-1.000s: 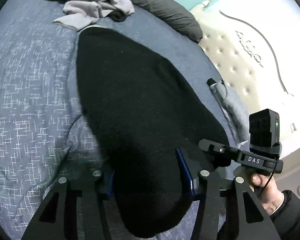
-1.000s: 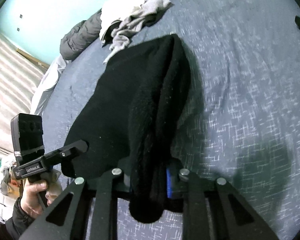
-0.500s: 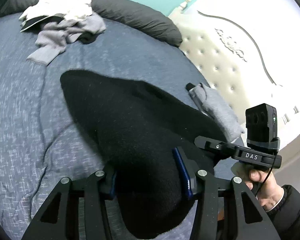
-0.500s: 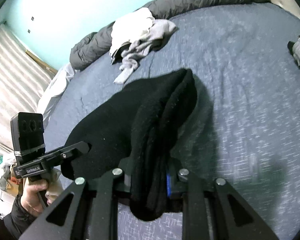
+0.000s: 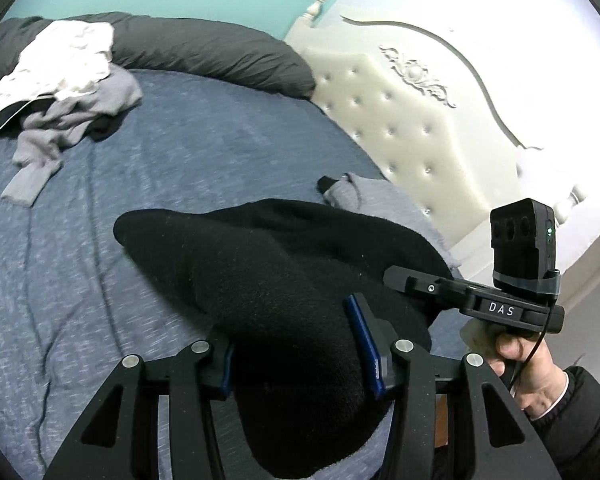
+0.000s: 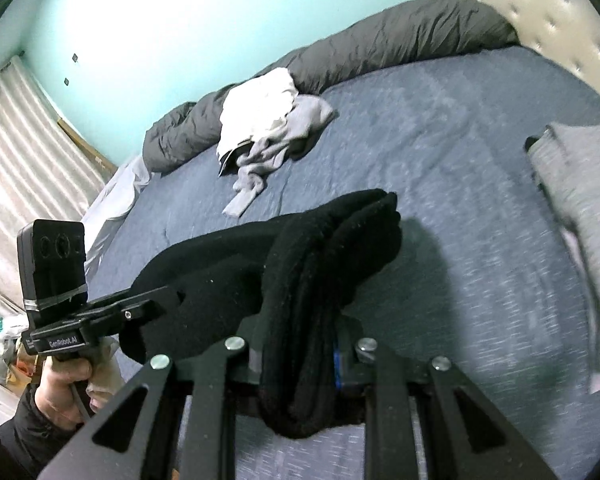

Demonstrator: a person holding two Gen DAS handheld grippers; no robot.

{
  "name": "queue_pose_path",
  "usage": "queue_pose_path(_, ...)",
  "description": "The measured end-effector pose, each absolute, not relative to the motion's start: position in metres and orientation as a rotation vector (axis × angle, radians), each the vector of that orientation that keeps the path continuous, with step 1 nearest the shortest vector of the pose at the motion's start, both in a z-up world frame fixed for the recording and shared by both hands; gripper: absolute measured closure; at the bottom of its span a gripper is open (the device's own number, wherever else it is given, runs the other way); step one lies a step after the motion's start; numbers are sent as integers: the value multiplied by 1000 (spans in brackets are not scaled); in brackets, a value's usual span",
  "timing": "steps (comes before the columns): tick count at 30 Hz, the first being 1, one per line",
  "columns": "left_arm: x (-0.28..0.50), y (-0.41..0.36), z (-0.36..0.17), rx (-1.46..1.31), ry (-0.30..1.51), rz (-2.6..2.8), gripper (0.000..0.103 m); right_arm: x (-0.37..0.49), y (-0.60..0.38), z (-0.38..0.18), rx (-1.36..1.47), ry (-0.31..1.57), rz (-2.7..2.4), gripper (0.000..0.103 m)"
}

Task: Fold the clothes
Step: 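Lift the sweatshirt end with both grippers and roll it over, then carry the folded sweatshirt with both grippers toward the grey garment by the headboard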

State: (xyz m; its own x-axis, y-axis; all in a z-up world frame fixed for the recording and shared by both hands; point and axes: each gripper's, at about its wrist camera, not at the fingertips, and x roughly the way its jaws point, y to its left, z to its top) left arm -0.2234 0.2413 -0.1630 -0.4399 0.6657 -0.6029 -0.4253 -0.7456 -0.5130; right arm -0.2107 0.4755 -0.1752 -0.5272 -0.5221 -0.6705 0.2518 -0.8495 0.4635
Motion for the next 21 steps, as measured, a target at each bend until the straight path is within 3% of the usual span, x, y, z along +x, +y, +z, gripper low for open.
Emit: queue_pose_path(21, -258, 385, -80, -923, -258, 2158, 52, -218, 610, -83, 990, -361, -2559, 83)
